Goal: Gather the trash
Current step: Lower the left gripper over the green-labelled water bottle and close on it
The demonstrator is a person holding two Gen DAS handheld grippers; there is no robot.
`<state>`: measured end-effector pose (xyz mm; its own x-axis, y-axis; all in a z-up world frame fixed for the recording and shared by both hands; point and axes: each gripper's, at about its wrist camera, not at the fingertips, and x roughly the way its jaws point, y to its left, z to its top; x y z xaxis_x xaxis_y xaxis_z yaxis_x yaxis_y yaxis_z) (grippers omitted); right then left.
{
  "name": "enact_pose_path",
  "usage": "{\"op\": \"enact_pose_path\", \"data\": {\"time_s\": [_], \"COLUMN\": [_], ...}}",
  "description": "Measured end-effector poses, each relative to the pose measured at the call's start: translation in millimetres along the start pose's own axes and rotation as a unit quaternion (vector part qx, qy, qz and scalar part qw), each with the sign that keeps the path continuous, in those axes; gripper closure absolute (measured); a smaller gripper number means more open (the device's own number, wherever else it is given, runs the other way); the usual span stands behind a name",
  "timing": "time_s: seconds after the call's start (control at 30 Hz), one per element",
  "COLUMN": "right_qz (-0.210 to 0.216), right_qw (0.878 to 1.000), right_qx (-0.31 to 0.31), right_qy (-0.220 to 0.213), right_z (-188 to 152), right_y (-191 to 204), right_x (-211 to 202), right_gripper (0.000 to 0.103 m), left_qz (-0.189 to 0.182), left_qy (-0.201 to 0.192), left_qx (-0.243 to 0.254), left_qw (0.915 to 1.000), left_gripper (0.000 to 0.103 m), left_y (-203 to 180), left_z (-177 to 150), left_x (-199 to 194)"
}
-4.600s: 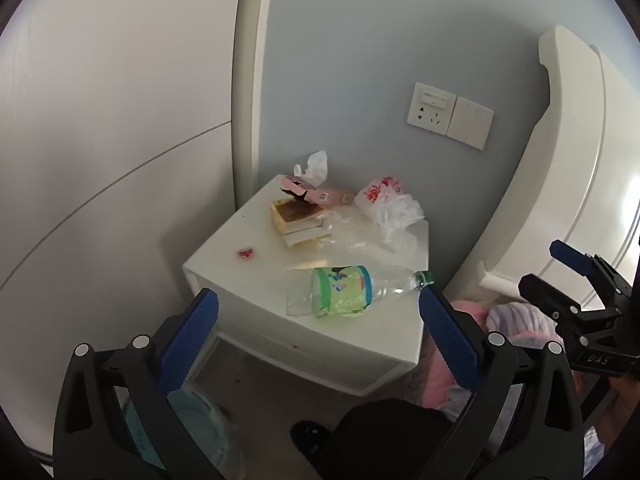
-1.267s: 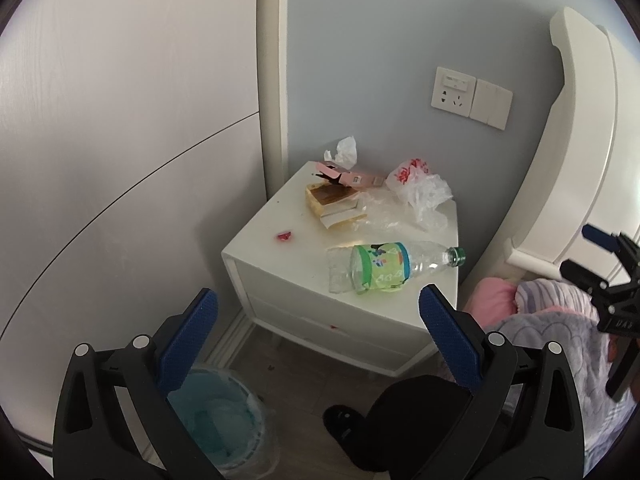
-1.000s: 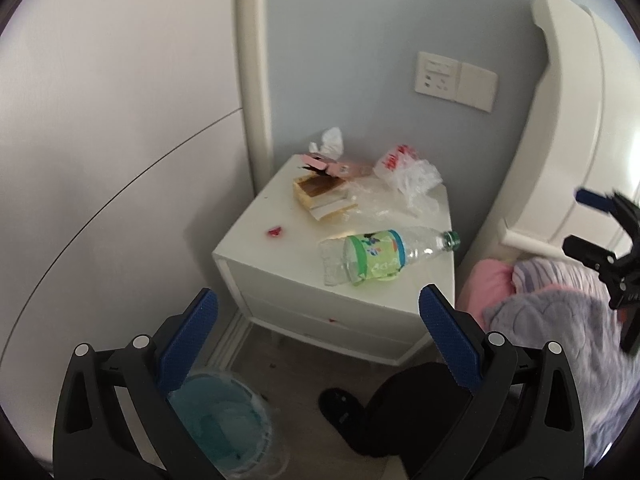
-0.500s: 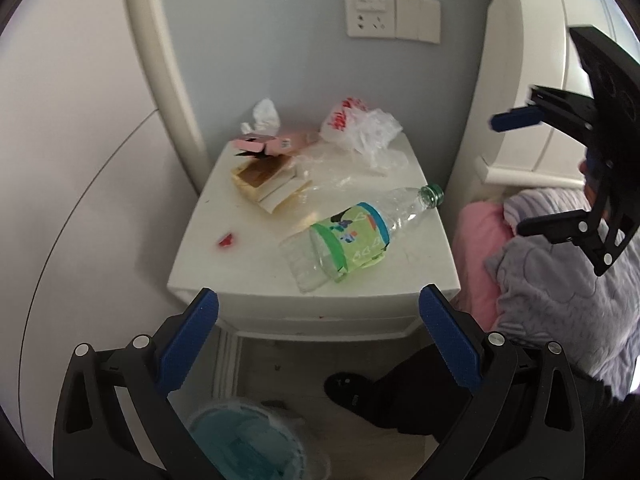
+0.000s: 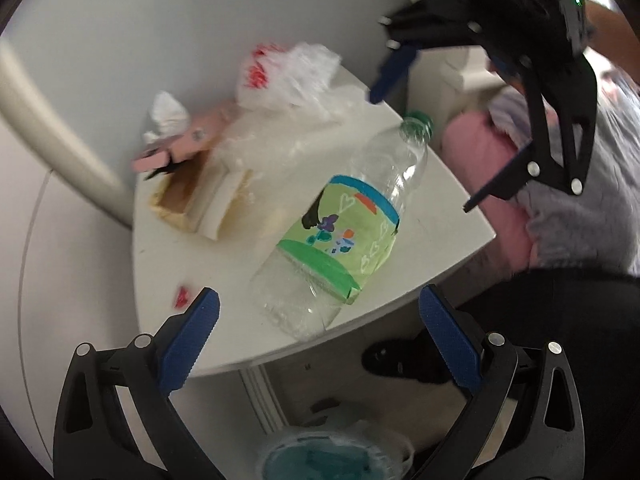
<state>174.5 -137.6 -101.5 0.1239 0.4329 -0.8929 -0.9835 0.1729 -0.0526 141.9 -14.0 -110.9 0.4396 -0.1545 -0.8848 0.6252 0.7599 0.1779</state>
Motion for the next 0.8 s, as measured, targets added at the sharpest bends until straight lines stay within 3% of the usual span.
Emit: {"op": "enact_pose_path", "data": {"time_s": [0.3,0.37,0.6,0.7,0.8], "right_qz": [0.052,0.061,0.076,0.083,0.084], "right_qw": [0.997,0.996,0.99,0.987,0.986], "right_qx": [-0.041,-0.056,-0.088,-0.095,-0.096], "right_qy": [0.035,0.045,0.078,0.094,0.104], "right_z": [12,14,16,11,11], "right_y": [-18,-17,-16,-13,-12], "right_x": [30,35,55,62,66], "right_gripper": [0.006,0.006,0.007,0.008,0.031], "left_qz": [-0.052,-0.063,-0.078,-0.086,-0.093], "left_qy": [0.036,0.041,0.061,0.063,0.061], "left_qx": [0.07,0.077,0.108,0.112,0.114], "left_qw": [0.9956,0.9942,0.9892,0.9879,0.9872], "left_gripper": [0.007,0.014,0.024,0.032,0.033], "left_y": [6,8,6,7,5], "left_z": [11,14,15,16,16], "left_x": [42,49,71,79,79]}}
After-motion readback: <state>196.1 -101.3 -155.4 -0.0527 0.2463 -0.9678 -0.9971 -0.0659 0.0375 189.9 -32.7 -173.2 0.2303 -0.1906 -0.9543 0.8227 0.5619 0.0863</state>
